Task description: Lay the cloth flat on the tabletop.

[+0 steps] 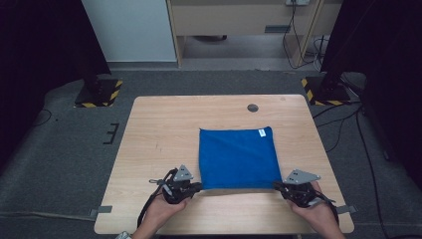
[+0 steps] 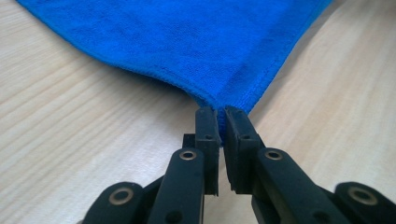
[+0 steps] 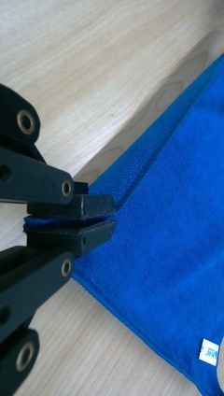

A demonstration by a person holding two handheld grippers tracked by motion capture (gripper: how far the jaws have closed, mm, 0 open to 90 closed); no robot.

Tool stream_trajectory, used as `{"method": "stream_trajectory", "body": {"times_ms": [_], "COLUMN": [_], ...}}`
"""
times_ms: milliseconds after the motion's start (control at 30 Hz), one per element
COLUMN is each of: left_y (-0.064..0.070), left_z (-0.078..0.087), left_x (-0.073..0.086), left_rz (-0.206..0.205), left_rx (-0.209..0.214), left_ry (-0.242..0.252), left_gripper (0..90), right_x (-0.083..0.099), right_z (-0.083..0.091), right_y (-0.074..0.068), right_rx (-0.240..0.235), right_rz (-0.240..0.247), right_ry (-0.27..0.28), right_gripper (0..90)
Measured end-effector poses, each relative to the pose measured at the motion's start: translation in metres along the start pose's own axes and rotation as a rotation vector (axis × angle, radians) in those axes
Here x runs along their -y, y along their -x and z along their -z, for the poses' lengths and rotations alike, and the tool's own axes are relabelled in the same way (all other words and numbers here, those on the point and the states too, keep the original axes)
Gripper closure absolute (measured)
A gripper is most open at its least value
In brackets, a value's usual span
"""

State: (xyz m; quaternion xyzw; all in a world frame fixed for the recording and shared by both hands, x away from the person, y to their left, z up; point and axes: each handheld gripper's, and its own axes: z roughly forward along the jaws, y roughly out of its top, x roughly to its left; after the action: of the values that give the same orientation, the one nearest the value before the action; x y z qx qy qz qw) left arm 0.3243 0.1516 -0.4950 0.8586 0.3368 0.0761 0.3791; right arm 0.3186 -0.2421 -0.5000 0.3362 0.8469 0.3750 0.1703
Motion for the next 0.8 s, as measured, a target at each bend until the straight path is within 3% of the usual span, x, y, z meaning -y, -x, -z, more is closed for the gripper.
{"method": "stream_trajectory", "body": {"times_ms": [100, 200, 333, 367, 433, 567, 800], "left_y": [0.004, 0.008, 0.007, 0.007, 0.002, -0.006, -0.029], "left_z": [0.004, 0.009, 0.015, 0.015, 0.017, 0.015, 0.005], "left_x": [0.002, 0.004, 0.002, 0.002, 0.0, -0.002, -0.007], "left_rz": [0.004, 0.003, 0.007, 0.007, -0.01, -0.003, 0.04], "left_rx": [0.005, -0.008, -0.034, -0.034, -0.08, -0.102, -0.147], "left_ry": [0.015, 0.036, 0.085, 0.085, 0.106, 0.114, 0.116], "left_gripper": [76.0, 59.4, 42.5, 38.0, 33.6, 26.2, 16.2], "right_x": [0.003, 0.003, 0.003, 0.003, 0.001, -0.002, -0.006], "right_z": [0.006, 0.014, 0.02, 0.02, 0.016, 0.005, -0.009], "right_y": [-0.001, -0.002, -0.001, -0.001, 0.003, 0.009, 0.016], "right_rx": [-0.002, -0.008, 0.019, 0.019, 0.038, 0.057, 0.071], "right_rz": [-0.007, -0.033, -0.058, -0.058, -0.076, -0.102, -0.135], "right_ry": [0.01, 0.036, 0.078, 0.078, 0.086, 0.087, 0.084], "right_gripper": [75.9, 55.7, 38.7, 38.7, 31.4, 24.7, 17.2]}}
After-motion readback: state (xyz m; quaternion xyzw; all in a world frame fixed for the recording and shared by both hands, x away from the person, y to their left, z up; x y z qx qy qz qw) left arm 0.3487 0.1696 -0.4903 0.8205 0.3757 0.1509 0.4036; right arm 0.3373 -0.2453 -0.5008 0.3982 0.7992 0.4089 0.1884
